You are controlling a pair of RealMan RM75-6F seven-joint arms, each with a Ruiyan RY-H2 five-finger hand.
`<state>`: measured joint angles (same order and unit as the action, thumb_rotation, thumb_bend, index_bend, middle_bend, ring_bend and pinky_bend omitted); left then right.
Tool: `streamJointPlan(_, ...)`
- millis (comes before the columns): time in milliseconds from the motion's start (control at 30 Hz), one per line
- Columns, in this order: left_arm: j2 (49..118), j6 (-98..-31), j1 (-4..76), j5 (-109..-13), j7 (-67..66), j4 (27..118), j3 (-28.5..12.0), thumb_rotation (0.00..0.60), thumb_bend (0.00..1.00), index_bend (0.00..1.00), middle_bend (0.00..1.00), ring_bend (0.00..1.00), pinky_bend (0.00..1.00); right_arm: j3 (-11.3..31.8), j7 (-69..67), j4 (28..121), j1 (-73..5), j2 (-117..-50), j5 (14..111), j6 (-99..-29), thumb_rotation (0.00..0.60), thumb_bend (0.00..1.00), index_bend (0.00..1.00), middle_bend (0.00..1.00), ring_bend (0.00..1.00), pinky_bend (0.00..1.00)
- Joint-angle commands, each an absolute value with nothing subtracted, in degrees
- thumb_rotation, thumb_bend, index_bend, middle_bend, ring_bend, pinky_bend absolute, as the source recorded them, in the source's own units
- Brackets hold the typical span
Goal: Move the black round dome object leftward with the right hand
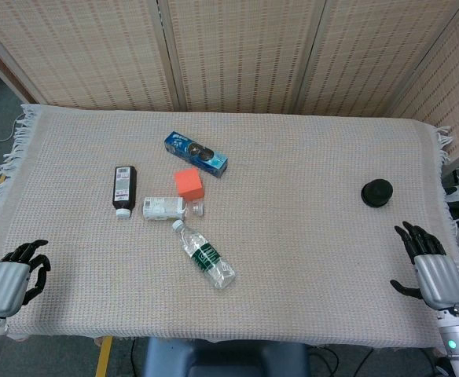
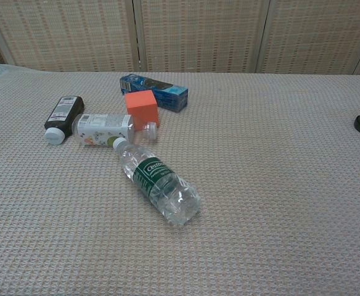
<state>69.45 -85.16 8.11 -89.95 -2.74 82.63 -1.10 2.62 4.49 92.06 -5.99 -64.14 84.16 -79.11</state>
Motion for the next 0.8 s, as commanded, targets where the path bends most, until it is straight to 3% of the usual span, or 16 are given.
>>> streamJointPlan(33,69.39,-85.23,8.06,-89.93,-2.81,82.72,-1.08,0.6,0.6,0.57,0.23,0.25,0.46,2.94,5.38,91.4,-5.91,-64.95,83.93,-79.74,0.6,0.05,0.0,0.0,0.0,0.11)
streamJointPlan(333,68.91,-86.08,7.65,-90.41,-2.63,83.36,-0.88,0.6,0.6,0.57,0.24,0.25,0.46,4.37,6.39,88.52,-5.79,-68.25,82.7,-81.64,0.6,0.05,0.0,0.0,0.0,0.11)
streamJointPlan(533,68.78,-85.56,7.8,-89.67,-1.28,83.06,-1.2,0.6,0.6,0.57,0.24,0.26,0.46,8.5,9.49,82.66,-8.13,-72.41,78.65,-81.21,0.6,0.05,0.0,0.0,0.0,0.09)
streamJointPlan(800,68.32,-86.34,7.54,-90.14,-0.11,83.55,-1.16,0.6,0.6,0.58,0.25,0.26,0.46,15.05,-0.25,75.81,-14.33,-75.95,70.32,-70.72,0.6,0.05,0.0,0.0,0.0,0.09)
